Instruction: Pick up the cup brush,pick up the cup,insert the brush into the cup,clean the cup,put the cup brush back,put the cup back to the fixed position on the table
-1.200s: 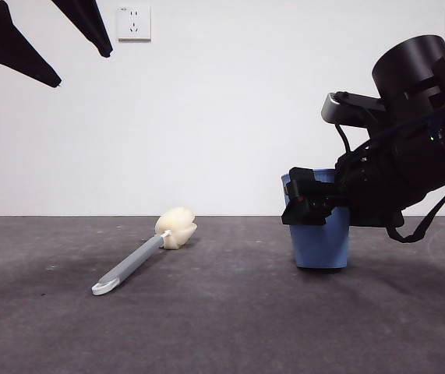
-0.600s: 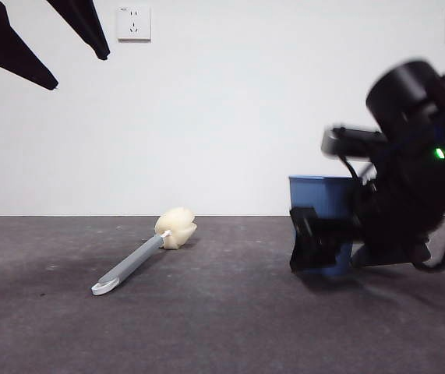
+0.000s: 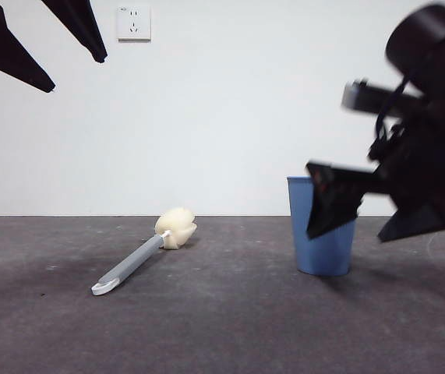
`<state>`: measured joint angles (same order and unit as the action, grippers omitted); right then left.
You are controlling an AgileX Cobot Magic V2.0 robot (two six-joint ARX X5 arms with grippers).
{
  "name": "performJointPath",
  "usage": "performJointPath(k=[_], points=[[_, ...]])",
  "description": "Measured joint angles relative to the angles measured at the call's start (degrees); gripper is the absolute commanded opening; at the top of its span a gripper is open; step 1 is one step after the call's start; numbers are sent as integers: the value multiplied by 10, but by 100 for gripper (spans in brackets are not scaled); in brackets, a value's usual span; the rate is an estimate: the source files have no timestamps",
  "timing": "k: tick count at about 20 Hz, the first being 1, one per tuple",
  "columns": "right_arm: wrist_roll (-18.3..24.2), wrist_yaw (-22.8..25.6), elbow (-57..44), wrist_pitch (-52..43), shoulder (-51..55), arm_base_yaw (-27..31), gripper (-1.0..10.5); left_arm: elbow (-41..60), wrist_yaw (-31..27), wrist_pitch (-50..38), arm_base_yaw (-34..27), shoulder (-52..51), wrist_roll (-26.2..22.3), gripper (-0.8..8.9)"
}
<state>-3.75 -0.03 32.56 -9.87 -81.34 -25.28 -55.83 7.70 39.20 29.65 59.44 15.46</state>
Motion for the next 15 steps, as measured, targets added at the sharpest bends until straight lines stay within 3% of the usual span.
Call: performJointPath(k=[5, 9, 11, 12, 14, 15], points=[[-77, -4, 5, 268, 203, -43, 536, 0, 20, 41, 0, 0, -32, 345], [-92, -96, 42, 472, 338, -97, 525, 0, 78, 94, 0, 0, -66, 345], [-96, -122, 71, 538, 376, -118, 371, 0, 113, 115, 0, 0, -74, 329], [-100, -122, 84, 563, 387, -125, 260, 0, 128, 122, 0, 0, -80, 241], [-104, -122, 100, 594, 403, -135, -31, 0, 137, 133, 0, 0, -87, -23], [-104, -122, 102, 599, 408, -138, -8, 0, 137, 138, 0, 0, -92, -8]])
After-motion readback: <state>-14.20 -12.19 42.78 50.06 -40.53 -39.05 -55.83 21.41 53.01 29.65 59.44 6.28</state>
